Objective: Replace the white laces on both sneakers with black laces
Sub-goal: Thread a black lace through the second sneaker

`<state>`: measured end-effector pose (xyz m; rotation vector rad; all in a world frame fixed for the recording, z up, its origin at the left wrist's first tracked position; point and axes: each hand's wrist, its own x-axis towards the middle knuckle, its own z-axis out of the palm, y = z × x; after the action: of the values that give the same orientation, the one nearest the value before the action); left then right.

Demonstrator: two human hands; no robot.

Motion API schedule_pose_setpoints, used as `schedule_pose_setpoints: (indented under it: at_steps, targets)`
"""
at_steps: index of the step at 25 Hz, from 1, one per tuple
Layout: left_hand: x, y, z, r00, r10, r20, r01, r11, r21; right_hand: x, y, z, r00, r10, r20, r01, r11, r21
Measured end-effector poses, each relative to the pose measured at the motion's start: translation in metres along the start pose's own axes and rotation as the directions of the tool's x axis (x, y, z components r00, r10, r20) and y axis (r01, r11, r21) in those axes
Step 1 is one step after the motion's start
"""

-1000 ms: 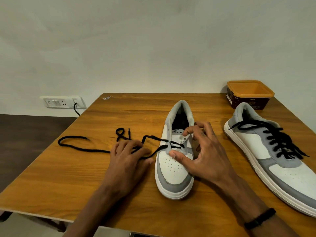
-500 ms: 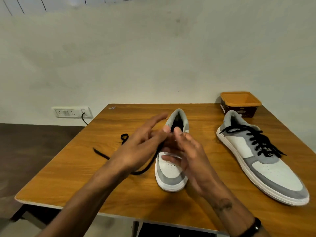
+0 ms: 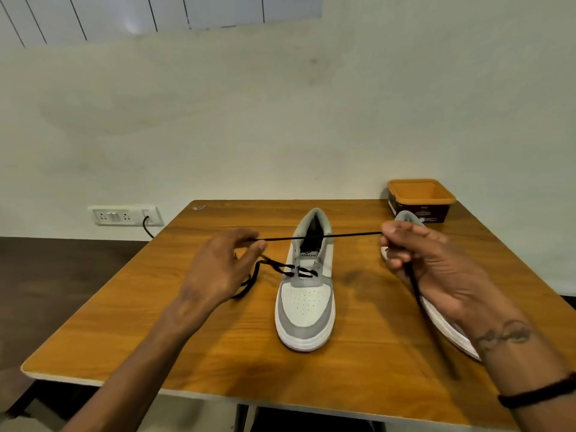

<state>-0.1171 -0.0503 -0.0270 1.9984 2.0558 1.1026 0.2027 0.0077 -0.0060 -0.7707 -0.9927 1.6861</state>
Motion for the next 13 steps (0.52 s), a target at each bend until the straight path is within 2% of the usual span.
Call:
schedule_pose_setpoints:
  at_steps: [3, 5, 7, 8, 10, 11, 13]
  targets:
    - [-0.008, -0.008, 0.000, 0.993, -0.056, -0.105, 0.068, 0.992, 0.110, -0.001, -0.003, -0.013, 0.999, -0.014, -0.032, 0.009, 0.990, -0.139]
    - [-0.015, 0.008, 0.002, 0.982, 0.011, -0.187, 0.026, 0.981, 0.192, -0.001, 0.006, -0.009, 1.000, -0.011, 0.006, 0.012, 0.968, -0.251]
    - [-0.019, 0.036, 0.007, 0.983, 0.133, -0.128, -0.125, 0.990, 0.071, -0.001, 0.015, 0.006, 0.997, 0.006, 0.079, 0.025, 0.921, -0.388]
    - [-0.020, 0.051, 0.011, 0.984, 0.177, -0.030, -0.179, 0.983, -0.042, -0.001, 0.018, 0.014, 0.993, 0.010, 0.118, 0.043, 0.898, -0.438]
    - [-0.019, 0.071, 0.021, 0.962, 0.229, 0.146, -0.193, 0.955, -0.226, 0.000, 0.022, 0.027, 0.985, -0.008, 0.175, 0.093, 0.868, -0.488]
    - [-0.019, 0.075, 0.022, 0.962, 0.222, 0.160, -0.165, 0.937, -0.306, 0.000, 0.022, 0.031, 0.981, -0.025, 0.190, 0.119, 0.857, -0.502]
    - [-0.017, 0.067, 0.018, 0.983, 0.153, 0.099, -0.103, 0.914, -0.392, 0.001, 0.019, 0.032, 0.981, -0.059, 0.186, 0.152, 0.831, -0.536]
